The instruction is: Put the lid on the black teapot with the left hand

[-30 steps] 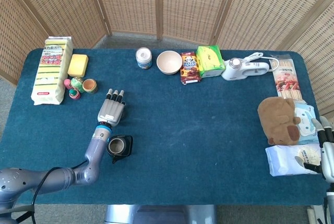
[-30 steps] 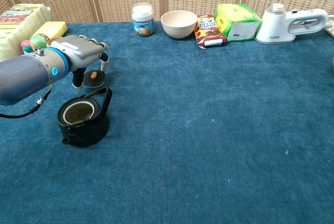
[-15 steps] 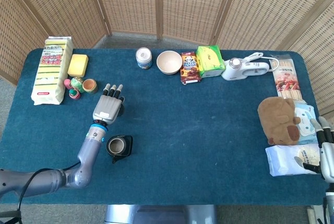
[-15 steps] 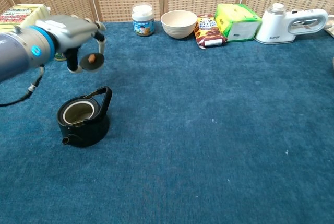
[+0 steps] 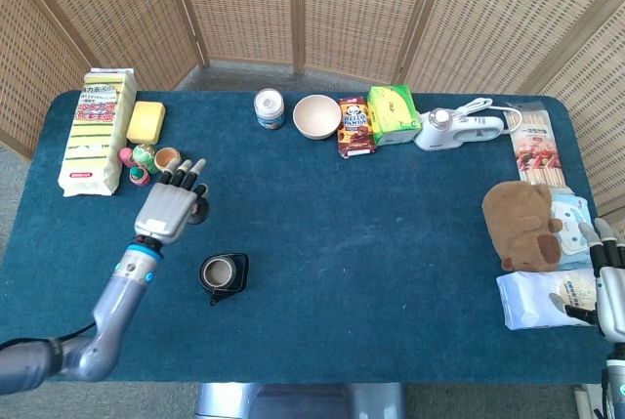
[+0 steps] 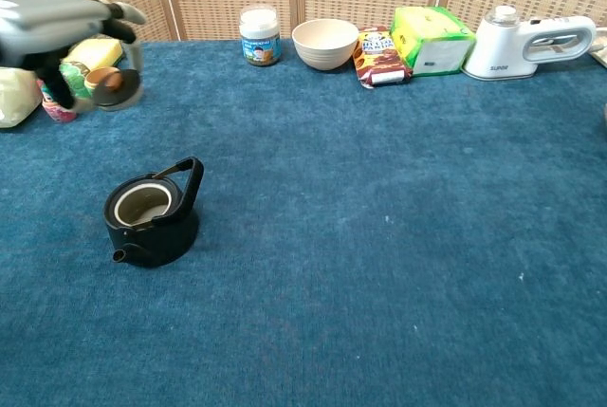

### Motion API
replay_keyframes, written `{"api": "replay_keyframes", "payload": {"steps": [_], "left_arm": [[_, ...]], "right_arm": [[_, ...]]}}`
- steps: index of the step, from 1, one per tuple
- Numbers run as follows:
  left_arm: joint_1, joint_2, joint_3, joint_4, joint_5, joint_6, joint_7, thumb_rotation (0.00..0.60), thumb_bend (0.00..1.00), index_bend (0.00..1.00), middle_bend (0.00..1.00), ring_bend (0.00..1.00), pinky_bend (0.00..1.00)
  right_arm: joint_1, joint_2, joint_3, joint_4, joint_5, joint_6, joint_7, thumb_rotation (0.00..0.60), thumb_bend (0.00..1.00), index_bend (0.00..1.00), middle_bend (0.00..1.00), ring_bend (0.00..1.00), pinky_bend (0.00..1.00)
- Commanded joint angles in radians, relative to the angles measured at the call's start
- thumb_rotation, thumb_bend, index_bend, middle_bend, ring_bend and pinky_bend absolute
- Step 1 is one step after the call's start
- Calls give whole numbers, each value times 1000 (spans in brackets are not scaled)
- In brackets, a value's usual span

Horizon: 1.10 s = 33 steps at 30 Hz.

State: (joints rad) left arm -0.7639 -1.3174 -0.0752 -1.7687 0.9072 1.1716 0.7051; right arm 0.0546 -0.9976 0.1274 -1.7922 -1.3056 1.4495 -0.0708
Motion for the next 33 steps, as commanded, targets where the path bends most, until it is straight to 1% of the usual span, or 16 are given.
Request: {"api": "replay_keyframes", "payload": {"steps": [1,4,7,11,15,20,33], "left_arm": [[61,56,59,-67,93,33,-61,600,295,430,0,0,0],[106,78,103,-93,180,61,-108,600,293,430,0,0,0],[145,79,144,-87,257,78,-156,600,292,430,0,0,0],[165,57,168,-62,305,76,-164,600,292,429,0,0,0],[169,7,166,-28,329,55,-169,600,291,430,0,0,0],[169,-37,155,-14,335,29,-155,600,290,430,0,0,0],[161,-84,127,-35,326,-3,-68,600,289,429,0,0,0]], "right_arm": [[0,0,0,0,1,0,0,600,161,12,0,0,0],[-1,1,0,-2,2,2,-4,600,162,13,0,0,0],[-3,0,-2,-5,0,5,-10,600,162,13,0,0,0],[-3,-1,-5,-9,-4,7,-16,600,162,14,0,0,0],[-5,0,-6,-11,-8,11,-17,600,162,13,0,0,0],[-5,3,-4,-10,-2,8,-13,600,162,13,0,0,0],[-5,7,-2,-8,-1,7,-1,600,162,13,0,0,0]]}}
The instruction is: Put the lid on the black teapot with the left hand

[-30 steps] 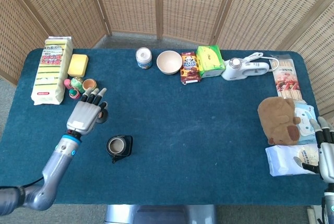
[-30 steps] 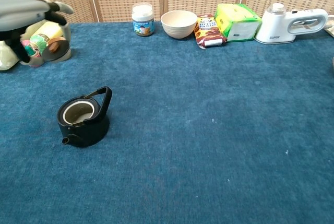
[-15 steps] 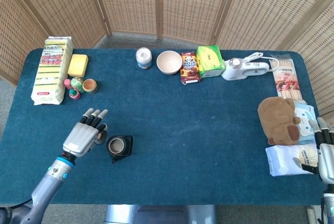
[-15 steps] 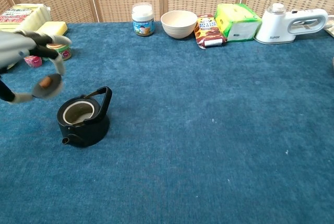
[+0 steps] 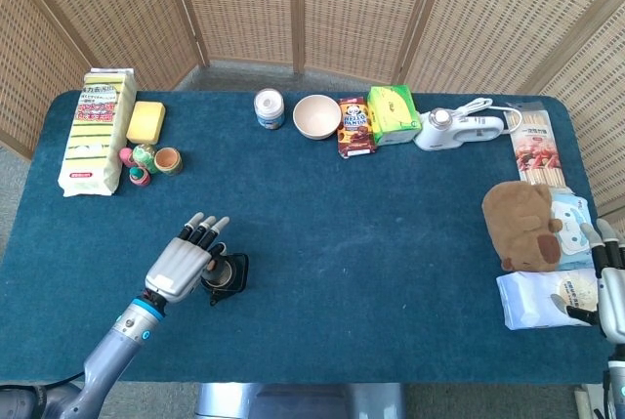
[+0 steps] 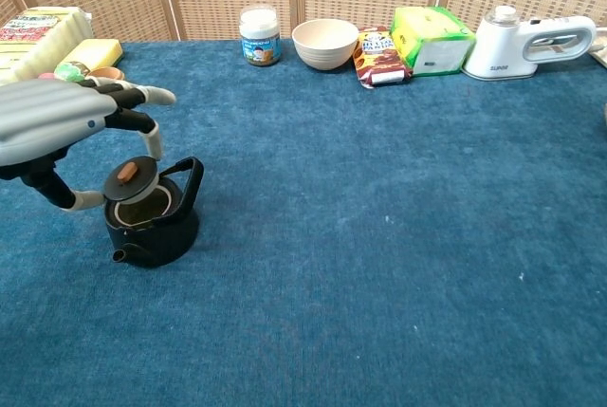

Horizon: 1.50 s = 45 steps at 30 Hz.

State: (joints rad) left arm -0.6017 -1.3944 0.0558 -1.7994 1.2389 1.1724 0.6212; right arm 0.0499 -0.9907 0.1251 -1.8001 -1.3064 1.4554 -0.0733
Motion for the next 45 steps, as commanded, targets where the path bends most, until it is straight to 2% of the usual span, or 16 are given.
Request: {"api": "replay_keyframes", "payload": {"steps": [1,11,29,45], "left_arm": [[-1,-9,-5,-6,-9,-6,23,600,289,430,0,0,0],[-2,-26,-16,-26,-48,-11,108,600,285,429,0,0,0],[3,-25,-18,-39,-88,-29,149,600,265,428,0,0,0],[-4,-11,-24,-101,-185,-15,248,600,182,207,0,0,0]], "right_arm": [[-1,1,1,0,0,2,2,600,162,13,0,0,0],[-2,4,2,-1,-3,4,10,600,163,13,0,0,0],[-4,8,3,-2,-3,6,17,600,163,13,0,0,0],[-6,14,2,-4,-5,6,25,600,164,13,0,0,0]]}}
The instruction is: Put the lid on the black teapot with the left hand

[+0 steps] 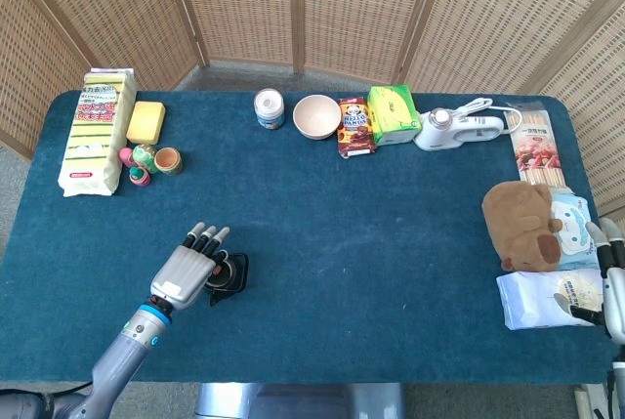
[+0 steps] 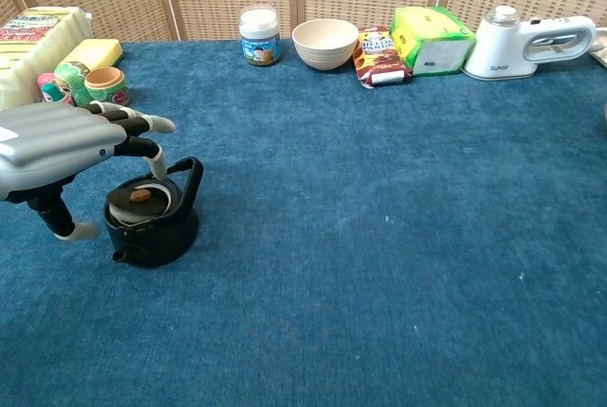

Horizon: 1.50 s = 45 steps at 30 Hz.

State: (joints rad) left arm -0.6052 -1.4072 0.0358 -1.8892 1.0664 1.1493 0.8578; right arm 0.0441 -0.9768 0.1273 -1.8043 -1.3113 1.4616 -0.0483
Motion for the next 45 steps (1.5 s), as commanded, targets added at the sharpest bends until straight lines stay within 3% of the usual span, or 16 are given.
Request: {"api": "replay_keyframes", "payload": {"steps": [1,12,21,45], "left_arm": [[-1,2,-5,-13,-14,11,14,600,181,192,0,0,0],[21,31,-4,-44,62,61,-36,600,180,174,0,0,0],[26,5,-4,31,130,50,-105,600,179,157,0,0,0],[19,-38,-30,79,108,21,-87,600,180,157,0,0,0]], "right_arm": [[0,0,0,0,1,-1,-1,600,165,13,0,0,0],[1,-1,-1,-2,0,-2,-6,600,168,15,0,0,0],[0,0,-2,-3,-4,1,-6,600,167,15,0,0,0],[0,5,-1,-3,-3,-1,6,600,167,16,0,0,0]]}}
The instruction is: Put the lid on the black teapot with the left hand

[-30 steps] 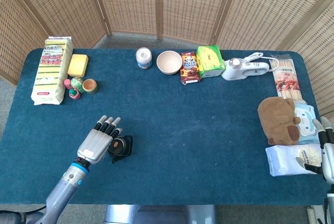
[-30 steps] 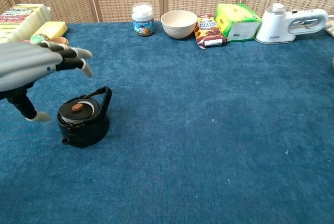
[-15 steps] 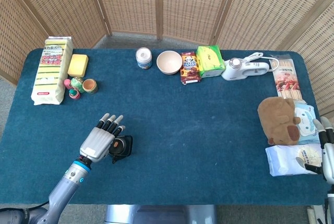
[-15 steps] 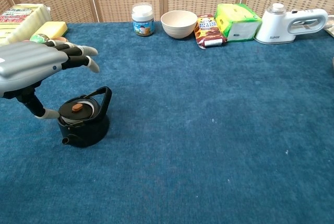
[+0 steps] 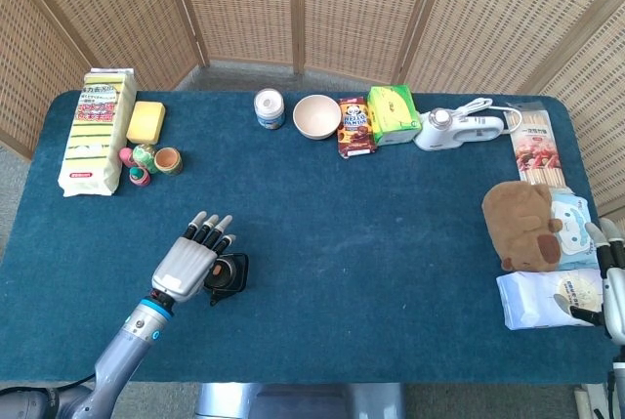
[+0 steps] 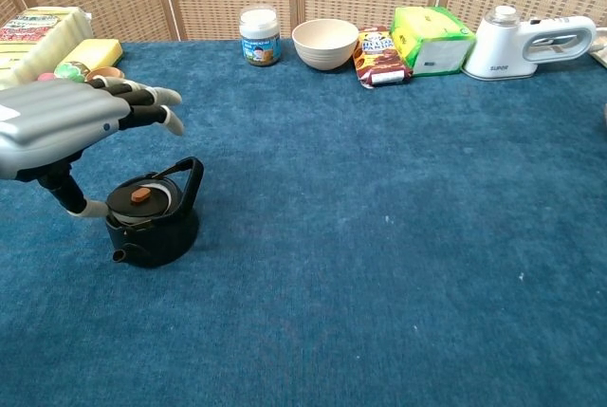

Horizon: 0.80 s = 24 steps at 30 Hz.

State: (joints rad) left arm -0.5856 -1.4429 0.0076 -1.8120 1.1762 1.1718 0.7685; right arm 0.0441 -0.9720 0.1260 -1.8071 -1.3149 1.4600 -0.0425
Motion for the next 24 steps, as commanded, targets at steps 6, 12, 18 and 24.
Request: {"api": "replay_keyframes", "payload": {"steps": [6,12,18,24], "left_arm": [[-2,-12,-7,9,-4,3,13,600,180,156,0,0,0],[-5,-22,-15,18,-11,0,19,600,179,157,0,0,0],[-5,-27,-14,21,-14,-3,23,600,180,156,0,0,0],[5,21,-16,-45,-7,13,6,600,180,157,0,0,0]], "right_arm": [[0,1,0,1,0,1,1,600,167,16,0,0,0],[-1,0,0,0,-2,2,0,600,167,16,0,0,0],[-1,0,0,0,0,1,-1,600,168,16,0,0,0],[-1,1,-1,-1,-2,0,1,600,168,17,0,0,0]]}}
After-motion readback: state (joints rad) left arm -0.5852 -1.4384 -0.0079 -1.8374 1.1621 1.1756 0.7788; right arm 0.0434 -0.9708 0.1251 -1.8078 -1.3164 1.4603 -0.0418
